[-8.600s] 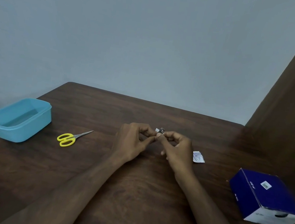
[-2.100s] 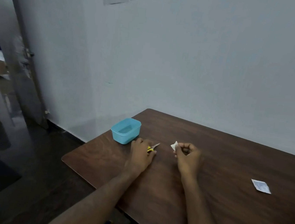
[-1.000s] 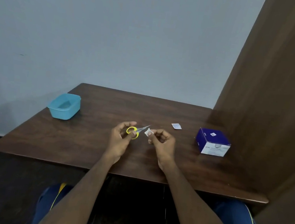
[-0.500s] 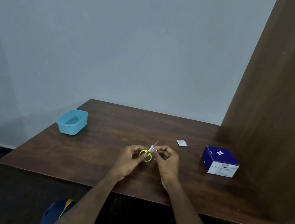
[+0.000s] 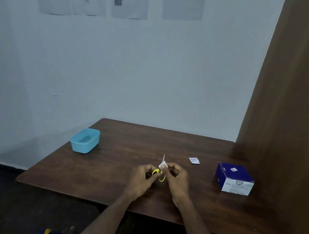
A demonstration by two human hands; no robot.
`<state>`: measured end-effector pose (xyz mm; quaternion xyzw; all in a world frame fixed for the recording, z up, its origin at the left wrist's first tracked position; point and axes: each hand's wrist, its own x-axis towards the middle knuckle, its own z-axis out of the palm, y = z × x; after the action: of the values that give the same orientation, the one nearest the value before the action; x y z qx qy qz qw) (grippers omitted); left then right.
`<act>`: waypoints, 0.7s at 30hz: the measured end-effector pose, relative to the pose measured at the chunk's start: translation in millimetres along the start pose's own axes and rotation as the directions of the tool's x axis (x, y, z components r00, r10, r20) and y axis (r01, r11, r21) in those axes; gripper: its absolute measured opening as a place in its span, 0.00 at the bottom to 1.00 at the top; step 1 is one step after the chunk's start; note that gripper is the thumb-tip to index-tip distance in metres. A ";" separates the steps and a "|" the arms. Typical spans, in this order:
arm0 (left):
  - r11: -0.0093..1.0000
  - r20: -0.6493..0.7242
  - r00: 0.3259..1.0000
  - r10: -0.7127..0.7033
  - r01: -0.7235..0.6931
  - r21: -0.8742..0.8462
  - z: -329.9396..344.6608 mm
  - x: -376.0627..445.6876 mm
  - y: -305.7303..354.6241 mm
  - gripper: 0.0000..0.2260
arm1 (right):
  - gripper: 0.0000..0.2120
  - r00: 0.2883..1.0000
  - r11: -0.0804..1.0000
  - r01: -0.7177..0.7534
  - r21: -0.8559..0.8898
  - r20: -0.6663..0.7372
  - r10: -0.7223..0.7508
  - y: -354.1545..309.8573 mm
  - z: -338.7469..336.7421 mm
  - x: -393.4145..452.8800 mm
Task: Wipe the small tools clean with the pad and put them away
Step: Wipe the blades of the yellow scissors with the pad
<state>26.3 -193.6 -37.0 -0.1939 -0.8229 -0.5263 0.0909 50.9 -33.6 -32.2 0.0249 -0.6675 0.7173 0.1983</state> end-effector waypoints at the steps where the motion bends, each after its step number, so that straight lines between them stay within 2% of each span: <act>1: 1.000 -0.004 1.000 -0.005 0.005 -0.003 -0.4 0.7 -0.8 0.01 | 0.01 1.000 1.000 0.000 -0.004 0.008 0.000 0.5 0.2 0.7; 6: 0.998 -0.010 1.000 -0.020 0.019 -0.066 -2.2 0.9 -1.6 0.04 | 0.07 0.999 1.000 -0.026 -0.016 0.022 0.026 0.9 2.7 0.5; 15: 0.999 0.071 0.997 0.036 -0.033 -0.042 0.3 1.0 -0.5 0.07 | 0.03 0.999 0.999 -0.036 0.039 -0.034 0.037 7.4 -0.1 4.4; 19: 0.999 0.046 0.999 0.026 -0.028 0.042 2.2 4.0 -2.9 0.06 | 0.04 0.999 1.000 -0.027 -0.005 -0.030 0.026 9.6 -0.6 3.6; 21: 0.988 0.068 0.997 0.023 -0.033 0.151 4.7 4.8 -1.1 0.08 | 0.03 0.997 1.000 -0.030 0.005 -0.065 0.030 8.8 -1.6 2.1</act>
<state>21.7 -188.7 -38.3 -0.2150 -0.8604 -0.4540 0.0856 46.5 -31.8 -40.1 -0.0081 -0.6596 0.7220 0.2089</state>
